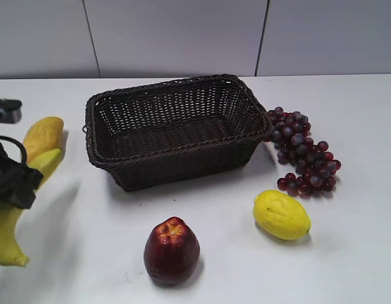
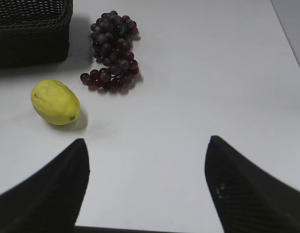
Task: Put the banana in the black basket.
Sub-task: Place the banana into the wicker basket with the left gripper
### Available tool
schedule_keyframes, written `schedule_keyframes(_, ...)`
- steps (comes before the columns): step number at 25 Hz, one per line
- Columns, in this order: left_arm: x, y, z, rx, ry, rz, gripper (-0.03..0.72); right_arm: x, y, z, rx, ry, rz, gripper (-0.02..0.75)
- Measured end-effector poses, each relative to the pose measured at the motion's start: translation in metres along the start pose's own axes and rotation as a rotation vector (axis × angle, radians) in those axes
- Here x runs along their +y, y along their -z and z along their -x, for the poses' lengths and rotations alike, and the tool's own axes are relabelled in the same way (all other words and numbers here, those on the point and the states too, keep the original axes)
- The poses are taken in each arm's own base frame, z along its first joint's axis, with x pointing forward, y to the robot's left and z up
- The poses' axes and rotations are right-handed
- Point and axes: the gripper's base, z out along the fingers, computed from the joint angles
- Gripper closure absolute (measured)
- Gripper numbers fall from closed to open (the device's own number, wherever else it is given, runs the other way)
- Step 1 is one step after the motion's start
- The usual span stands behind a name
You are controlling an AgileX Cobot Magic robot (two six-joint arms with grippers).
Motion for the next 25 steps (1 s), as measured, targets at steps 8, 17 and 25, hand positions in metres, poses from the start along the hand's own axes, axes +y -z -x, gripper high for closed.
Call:
schedule_keyframes(8, -0.043, -0.034, 0.071, -0.175, -0.286, -0.060, 0.386, 0.000, 0.000, 0.000, 0.000, 0.000, 0.000, 0.146)
schedule_keyframes(17, -0.111, -0.127, 0.074, -0.204, -0.584, -0.090, 0.386, 0.000, 0.000, 0.000, 0.000, 0.000, 0.000, 0.146)
schedule_keyframes(25, -0.129, -0.179, 0.053, -0.168, -0.713, -0.099, 0.382, 0.000, 0.000, 0.000, 0.000, 0.000, 0.000, 0.146)
